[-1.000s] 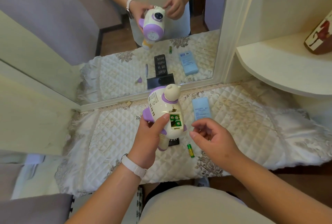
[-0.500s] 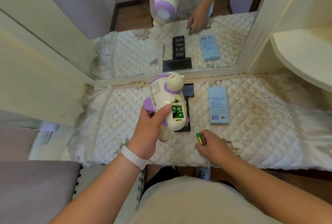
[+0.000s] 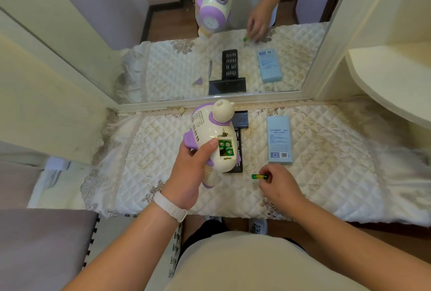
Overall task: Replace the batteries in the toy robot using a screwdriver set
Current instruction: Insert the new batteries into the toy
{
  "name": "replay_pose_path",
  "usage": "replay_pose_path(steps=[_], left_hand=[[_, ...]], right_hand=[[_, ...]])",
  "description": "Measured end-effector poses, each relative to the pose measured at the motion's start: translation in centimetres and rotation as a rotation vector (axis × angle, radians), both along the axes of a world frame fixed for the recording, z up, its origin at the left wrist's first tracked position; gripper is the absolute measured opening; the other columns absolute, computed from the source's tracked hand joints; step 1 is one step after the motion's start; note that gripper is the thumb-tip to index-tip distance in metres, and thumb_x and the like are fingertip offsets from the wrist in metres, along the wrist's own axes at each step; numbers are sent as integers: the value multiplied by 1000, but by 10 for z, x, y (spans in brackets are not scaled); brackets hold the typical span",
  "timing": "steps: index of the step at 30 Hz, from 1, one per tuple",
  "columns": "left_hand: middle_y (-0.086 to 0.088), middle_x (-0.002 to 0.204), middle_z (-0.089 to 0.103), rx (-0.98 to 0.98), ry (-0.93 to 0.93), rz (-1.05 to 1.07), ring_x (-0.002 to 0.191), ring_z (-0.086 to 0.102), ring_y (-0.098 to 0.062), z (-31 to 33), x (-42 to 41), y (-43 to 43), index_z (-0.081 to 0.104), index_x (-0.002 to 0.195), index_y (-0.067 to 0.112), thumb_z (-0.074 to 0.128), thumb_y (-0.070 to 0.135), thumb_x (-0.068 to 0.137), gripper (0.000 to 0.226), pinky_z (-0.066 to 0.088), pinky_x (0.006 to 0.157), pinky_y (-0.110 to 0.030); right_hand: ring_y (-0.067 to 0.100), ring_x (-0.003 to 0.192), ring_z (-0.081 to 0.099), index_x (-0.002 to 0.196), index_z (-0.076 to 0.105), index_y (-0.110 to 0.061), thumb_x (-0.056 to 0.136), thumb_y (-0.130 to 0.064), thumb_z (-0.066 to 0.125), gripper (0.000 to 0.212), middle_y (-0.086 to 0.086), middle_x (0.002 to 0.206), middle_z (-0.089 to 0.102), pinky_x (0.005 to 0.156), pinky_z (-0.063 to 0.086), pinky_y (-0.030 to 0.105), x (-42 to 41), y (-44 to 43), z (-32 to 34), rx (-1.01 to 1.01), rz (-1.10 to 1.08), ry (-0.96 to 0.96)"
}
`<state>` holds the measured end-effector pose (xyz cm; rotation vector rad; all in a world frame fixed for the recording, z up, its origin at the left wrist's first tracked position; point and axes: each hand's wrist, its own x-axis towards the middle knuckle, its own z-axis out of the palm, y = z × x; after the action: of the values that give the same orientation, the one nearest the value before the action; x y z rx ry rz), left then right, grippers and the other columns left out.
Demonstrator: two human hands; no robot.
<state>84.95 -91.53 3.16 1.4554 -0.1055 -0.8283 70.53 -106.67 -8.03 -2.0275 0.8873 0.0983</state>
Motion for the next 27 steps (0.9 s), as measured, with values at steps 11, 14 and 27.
replay_pose_path(steps=[11, 14, 27], left_hand=[[-27, 124, 65, -135, -16, -161, 105, 67, -48, 17, -9, -45, 52, 136, 4, 63, 29, 89, 54, 56, 76, -38], [-26, 123, 66, -154, -15, -162, 105, 68, -47, 23, -11, -54, 52, 135, 5, 63, 29, 88, 54, 57, 72, -32], [-30, 121, 65, -208, -3, -169, 91, 71, -47, 41, -4, -68, 46, 136, 1, 61, 24, 88, 56, 58, 67, -31]], right_hand=[[4, 69, 55, 84, 63, -35, 85, -21, 71, 16, -7, 78, 62, 66, 49, 21, -8, -15, 91, 157, -269, -439], [14, 76, 67, 85, 63, -34, 88, -25, 68, 10, -3, 81, 69, 70, 56, 34, -13, -20, 107, 248, -320, -484], [19, 49, 59, 91, 48, -22, 92, -15, 62, 16, 10, 79, 62, 44, 43, 26, -5, -32, 139, 393, -362, -594]])
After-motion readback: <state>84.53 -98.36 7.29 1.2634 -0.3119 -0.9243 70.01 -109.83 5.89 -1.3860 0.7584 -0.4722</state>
